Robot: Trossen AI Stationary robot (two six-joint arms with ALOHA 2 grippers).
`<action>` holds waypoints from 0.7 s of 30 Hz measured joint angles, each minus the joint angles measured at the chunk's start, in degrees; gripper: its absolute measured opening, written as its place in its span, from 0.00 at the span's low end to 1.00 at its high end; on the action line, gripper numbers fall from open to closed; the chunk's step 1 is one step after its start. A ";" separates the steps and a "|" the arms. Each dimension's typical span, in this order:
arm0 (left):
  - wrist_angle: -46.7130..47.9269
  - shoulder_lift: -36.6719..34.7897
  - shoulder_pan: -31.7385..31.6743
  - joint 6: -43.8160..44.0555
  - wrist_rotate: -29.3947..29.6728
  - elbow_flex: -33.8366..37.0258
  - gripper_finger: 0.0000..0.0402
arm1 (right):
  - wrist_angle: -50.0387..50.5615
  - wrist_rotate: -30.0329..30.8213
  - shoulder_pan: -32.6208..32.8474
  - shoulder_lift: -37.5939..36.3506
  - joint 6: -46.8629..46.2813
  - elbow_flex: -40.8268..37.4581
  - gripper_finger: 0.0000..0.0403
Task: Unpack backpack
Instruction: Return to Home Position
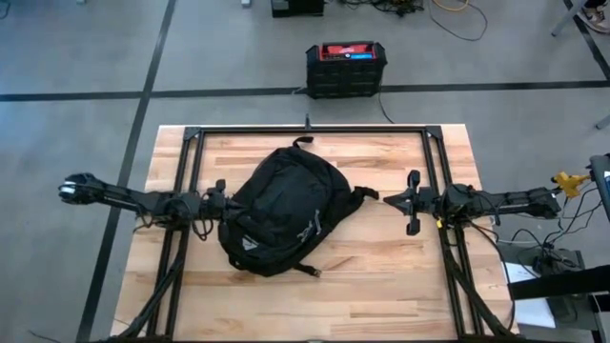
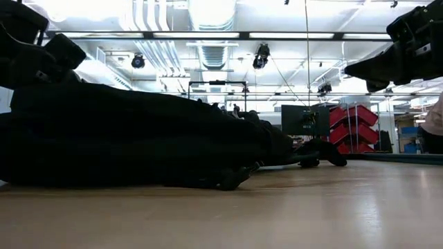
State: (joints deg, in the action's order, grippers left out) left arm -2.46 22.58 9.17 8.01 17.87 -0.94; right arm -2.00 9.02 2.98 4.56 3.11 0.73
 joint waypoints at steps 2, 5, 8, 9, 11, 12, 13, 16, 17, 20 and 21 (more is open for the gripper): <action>-0.02 0.55 0.00 0.00 0.00 0.00 0.00 | 0.02 0.00 0.00 0.02 -0.06 0.00 0.01; -0.07 1.19 0.00 0.02 0.00 -0.01 0.00 | 0.02 0.00 0.00 0.02 -0.06 0.00 0.01; -0.07 1.58 0.00 0.02 0.00 -0.02 0.00 | 0.02 0.00 0.00 0.02 -0.01 0.00 0.01; -0.09 1.72 0.00 0.02 0.00 -0.06 0.00 | 0.02 0.00 0.00 0.02 0.01 0.00 0.01; -0.07 1.80 0.00 0.02 0.00 -0.06 0.00 | 0.02 0.00 0.00 0.02 -0.06 0.00 0.01; -0.09 1.78 0.00 0.02 0.00 -0.06 0.00 | 0.02 0.00 0.00 0.02 -0.04 0.00 0.01; -0.07 1.78 0.00 0.02 0.00 -0.06 0.00 | 0.02 0.00 0.00 0.02 -0.02 0.00 0.01; -0.07 1.78 0.00 0.02 0.00 -0.06 0.00 | 0.02 0.00 0.00 0.02 -0.05 0.00 0.01; -0.07 1.78 0.00 0.02 0.00 -0.06 0.00 | 0.02 0.00 0.00 0.02 -0.04 0.00 0.01; -0.07 1.78 0.00 0.02 0.00 -0.06 0.00 | 0.02 0.00 0.00 0.02 -0.04 0.00 0.01; -0.07 1.78 0.00 0.02 0.00 -0.06 0.00 | 0.02 0.00 0.00 0.02 -0.04 0.00 0.01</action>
State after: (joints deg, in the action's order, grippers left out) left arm -2.52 24.36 9.17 8.03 17.87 -0.99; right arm -1.98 9.02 2.98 4.58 3.07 0.73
